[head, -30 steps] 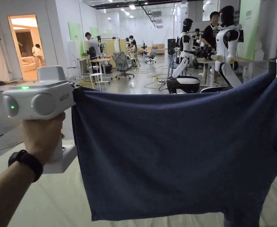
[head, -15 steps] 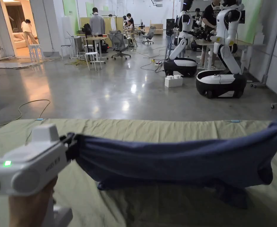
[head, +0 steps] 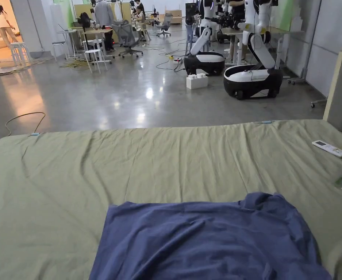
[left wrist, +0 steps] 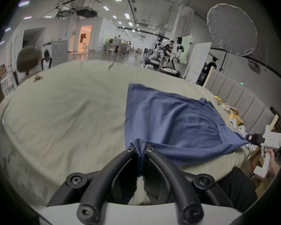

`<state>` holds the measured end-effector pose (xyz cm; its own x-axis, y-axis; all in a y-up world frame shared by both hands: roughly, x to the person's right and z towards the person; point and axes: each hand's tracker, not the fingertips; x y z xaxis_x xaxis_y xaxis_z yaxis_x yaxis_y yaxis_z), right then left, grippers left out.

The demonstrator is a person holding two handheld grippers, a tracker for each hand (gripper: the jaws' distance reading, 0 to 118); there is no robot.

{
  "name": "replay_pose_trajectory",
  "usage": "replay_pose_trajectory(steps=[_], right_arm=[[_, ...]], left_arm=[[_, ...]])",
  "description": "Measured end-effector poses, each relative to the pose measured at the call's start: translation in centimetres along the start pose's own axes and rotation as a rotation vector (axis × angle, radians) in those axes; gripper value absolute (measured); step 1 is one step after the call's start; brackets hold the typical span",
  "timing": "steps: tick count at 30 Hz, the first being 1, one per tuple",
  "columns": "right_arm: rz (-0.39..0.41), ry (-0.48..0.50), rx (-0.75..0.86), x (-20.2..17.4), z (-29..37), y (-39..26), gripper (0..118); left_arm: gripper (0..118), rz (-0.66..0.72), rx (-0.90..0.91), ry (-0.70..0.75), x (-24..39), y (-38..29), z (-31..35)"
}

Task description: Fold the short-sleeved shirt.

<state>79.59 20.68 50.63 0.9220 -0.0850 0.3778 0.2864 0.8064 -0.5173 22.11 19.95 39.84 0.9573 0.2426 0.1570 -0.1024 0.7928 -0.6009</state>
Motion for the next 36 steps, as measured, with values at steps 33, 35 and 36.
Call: replay_pose_trajectory(steps=[33, 35, 36], right_arm=[[0.105, 0.194, 0.407, -5.9, 15.4, 4.3, 70], [0.128, 0.183, 0.425, -6.7, 15.8, 4.6, 18], [0.152, 0.149, 0.435, -7.1, 15.9, 4.7, 4]], left_arm=[[74, -0.244, 0.539, 0.123, 9.2, 6.0, 17.9], [41, -0.288, 0.523, 0.185, 10.0, 6.2, 17.6], [19, -0.299, 0.521, 0.206, 10.1, 6.2, 17.5]])
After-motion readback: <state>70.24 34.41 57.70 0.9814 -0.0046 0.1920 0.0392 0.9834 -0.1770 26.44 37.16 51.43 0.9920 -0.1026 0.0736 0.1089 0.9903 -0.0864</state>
